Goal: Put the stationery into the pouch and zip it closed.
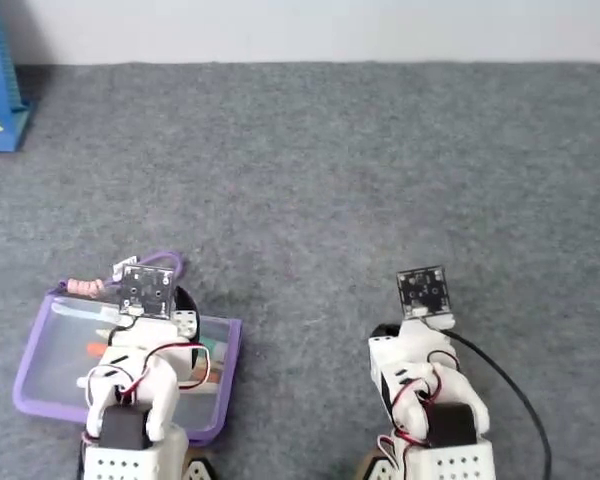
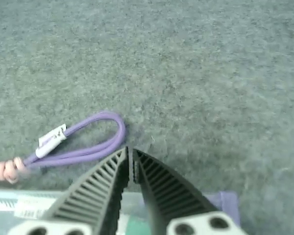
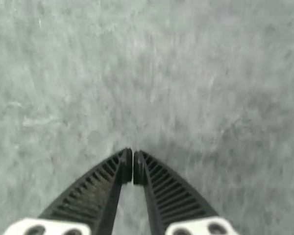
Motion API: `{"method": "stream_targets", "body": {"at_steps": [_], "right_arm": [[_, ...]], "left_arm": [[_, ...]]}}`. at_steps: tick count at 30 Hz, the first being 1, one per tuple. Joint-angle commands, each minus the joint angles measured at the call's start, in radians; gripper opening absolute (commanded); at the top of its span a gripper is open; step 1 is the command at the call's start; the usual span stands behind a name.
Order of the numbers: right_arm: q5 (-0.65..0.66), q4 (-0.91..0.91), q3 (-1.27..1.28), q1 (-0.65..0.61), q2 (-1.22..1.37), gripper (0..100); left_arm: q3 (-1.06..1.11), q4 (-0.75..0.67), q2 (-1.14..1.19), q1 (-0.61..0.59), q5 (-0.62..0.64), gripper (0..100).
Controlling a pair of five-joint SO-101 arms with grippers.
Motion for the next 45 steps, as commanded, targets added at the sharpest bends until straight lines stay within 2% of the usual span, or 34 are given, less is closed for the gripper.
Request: {"method": "stream_targets", "body": {"at_steps": [1, 4, 8, 12, 45], "right_arm": [[-0.005, -0.018, 0.02, 0.012, -0.008, 0.9], [-0.002, -0.012, 0.02, 0.013, -0.005, 0.9], [-0.002, 0.105, 0.02, 0.013, -0.007, 0.9], [-0.002, 0.16, 0.02, 0.013, -0.008, 0.9], [-0.002, 0.16, 0.02, 0.008, -0.008, 0.9]], "left_arm": [[-0.013, 0.084, -0.014, 0.003, 0.008, 1], [-0.013, 0.118, -0.014, 0.0, 0.008, 1], [-0.013, 0.155, -0.014, 0.0, 0.008, 1], [-0.013, 0.272, -0.014, 0.002, 0.011, 1], [-0.013, 0.27, -0.014, 0.003, 0.011, 1]]}}
